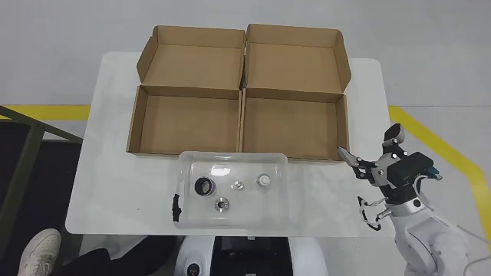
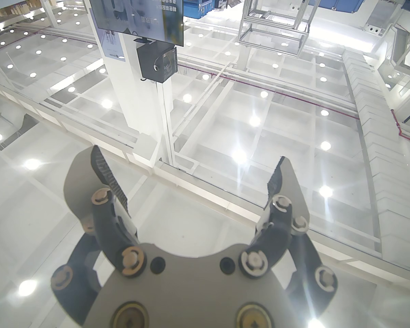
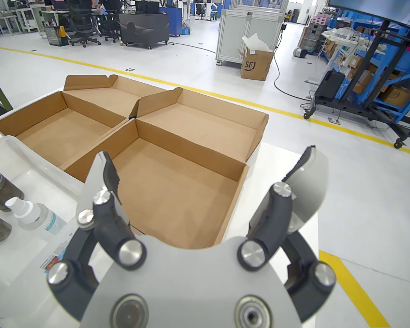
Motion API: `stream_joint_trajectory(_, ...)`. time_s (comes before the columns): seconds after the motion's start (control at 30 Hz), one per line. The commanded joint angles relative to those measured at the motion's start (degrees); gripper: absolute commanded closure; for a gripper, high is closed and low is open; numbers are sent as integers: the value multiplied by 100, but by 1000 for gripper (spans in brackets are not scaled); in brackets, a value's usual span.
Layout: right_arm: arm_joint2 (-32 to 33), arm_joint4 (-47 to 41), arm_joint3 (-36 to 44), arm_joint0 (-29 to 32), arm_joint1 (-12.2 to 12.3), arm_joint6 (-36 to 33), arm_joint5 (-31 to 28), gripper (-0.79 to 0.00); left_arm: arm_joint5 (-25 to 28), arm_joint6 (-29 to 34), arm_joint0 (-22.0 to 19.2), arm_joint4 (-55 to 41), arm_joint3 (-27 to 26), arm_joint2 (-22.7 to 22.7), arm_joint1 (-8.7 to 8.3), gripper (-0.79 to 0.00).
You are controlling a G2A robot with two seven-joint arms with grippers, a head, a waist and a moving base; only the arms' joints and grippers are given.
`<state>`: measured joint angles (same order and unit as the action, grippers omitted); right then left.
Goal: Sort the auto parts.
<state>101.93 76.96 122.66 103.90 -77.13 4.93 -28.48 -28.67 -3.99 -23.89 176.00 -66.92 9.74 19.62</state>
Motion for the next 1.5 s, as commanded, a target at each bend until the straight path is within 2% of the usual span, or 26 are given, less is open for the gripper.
stream_joint_trajectory(0.0,0,0,0,0,0,0,0,-785,0,0,0,0,0,0,0,-784)
stream_joint_trajectory(0.5,0,0,0,0,0,0,0,-784,0,0,0,0,0,0,0,-784)
stream_joint_trajectory(0.6,-61,61,-8,-52,22,-127,-161,-785,0,0,0,0,0,0,0,-785)
stream_joint_trajectory(0.9,-389,415,79,-583,169,-1063,-1382,-785,0,0,0,0,0,0,0,-785)
stream_joint_trajectory(1.2,-1175,528,313,-1235,314,-2246,-2781,-785,0,0,0,0,0,0,0,-785)
stream_joint_trajectory(1.27,-1383,558,353,-1306,339,-2556,-2952,-785,0,0,0,0,0,0,0,-785)
stream_joint_trajectory(1.47,-2223,599,513,-1470,437,-3464,-2952,-785,0,0,0,0,0,0,0,-785)
